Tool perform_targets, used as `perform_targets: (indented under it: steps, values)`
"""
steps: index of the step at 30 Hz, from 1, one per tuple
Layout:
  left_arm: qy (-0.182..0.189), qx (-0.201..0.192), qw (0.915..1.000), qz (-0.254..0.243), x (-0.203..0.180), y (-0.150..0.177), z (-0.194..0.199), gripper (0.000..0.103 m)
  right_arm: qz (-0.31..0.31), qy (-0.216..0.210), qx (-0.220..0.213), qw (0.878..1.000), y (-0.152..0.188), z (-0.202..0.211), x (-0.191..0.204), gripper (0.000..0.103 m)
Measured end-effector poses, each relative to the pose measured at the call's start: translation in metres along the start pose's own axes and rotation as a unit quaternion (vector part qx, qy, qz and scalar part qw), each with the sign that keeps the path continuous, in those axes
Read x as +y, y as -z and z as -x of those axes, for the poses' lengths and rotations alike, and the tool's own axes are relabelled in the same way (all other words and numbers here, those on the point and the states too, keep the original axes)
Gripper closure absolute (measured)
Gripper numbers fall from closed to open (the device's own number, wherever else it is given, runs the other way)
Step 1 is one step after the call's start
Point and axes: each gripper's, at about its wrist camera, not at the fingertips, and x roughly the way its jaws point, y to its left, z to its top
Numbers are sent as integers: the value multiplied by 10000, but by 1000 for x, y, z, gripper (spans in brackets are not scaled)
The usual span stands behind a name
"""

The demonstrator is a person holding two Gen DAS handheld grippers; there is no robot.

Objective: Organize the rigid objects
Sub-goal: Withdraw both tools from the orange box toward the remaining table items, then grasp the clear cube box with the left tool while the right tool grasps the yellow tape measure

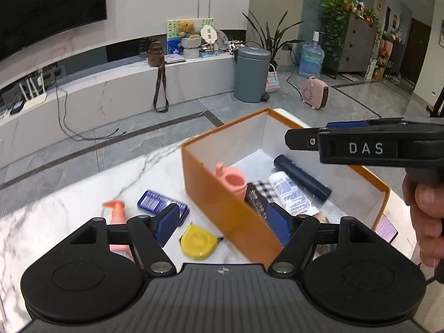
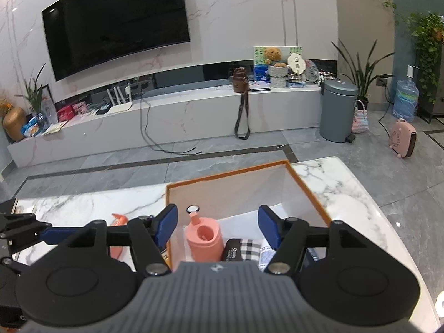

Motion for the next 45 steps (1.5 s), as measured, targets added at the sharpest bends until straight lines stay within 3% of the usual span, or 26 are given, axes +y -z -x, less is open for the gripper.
perform_targets:
  steps: [11, 18, 25, 29, 35, 38, 42, 45]
  values:
    - [-321, -125, 9992, 225, 48, 34, 20, 18, 484, -107, 174, 9986, 11, -10, 38, 36]
    - [-548, -209, 9962, 647, 95, 58, 19, 18, 764, -194, 296, 9965, 21, -22, 61, 35]
    - [-731, -270, 9948, 650, 125, 85, 3, 17, 1246, -356, 606, 9897, 39, -49, 101, 33]
    - [-843, -101, 9951, 510, 131, 93, -13, 16, 1450, -395, 862, 9849, 53, -71, 119, 33]
    - [-702, -201, 9966, 375, 135, 95, -16, 16, 1770, -381, 1127, 9770, 78, -94, 120, 33]
    - [-615, -173, 9977, 229, 132, 94, -24, 16, 2259, -317, 913, 9693, 91, -96, 124, 30]
    - [-620, -79, 9979, 187, 130, 94, -39, 16, 2444, -297, 736, 9664, 101, -98, 130, 21]
    - [-629, -23, 9978, 216, 132, 94, -45, 16, 2673, -277, 554, 9616, 110, -98, 135, 24]
